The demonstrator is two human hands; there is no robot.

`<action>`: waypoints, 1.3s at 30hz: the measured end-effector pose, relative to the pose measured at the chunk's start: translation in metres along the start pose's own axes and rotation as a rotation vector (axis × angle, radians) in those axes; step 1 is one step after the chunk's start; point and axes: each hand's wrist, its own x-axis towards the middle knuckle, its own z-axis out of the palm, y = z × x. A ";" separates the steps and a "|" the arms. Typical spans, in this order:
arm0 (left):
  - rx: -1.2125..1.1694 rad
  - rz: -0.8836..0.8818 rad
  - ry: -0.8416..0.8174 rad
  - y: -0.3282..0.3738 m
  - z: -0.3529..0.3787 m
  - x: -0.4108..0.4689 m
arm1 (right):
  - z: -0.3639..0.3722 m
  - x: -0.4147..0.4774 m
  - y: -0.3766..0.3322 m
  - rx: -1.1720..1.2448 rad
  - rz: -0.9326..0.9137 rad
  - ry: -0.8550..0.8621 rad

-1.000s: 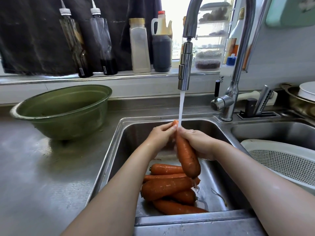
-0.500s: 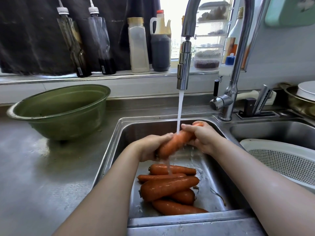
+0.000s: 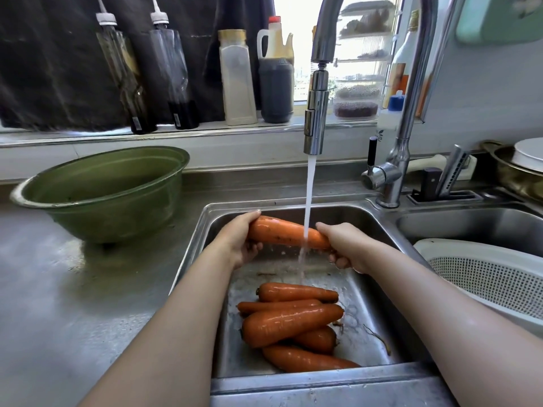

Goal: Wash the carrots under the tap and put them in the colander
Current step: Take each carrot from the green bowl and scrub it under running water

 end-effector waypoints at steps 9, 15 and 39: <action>-0.133 0.006 -0.190 -0.003 0.019 -0.015 | 0.001 -0.006 0.005 -0.292 -0.170 -0.205; 0.163 0.139 -0.193 -0.010 0.020 -0.011 | 0.008 -0.006 0.003 -0.003 -0.194 -0.292; 0.213 0.289 -0.241 -0.016 0.025 -0.008 | 0.006 -0.008 0.000 0.271 -0.043 -0.405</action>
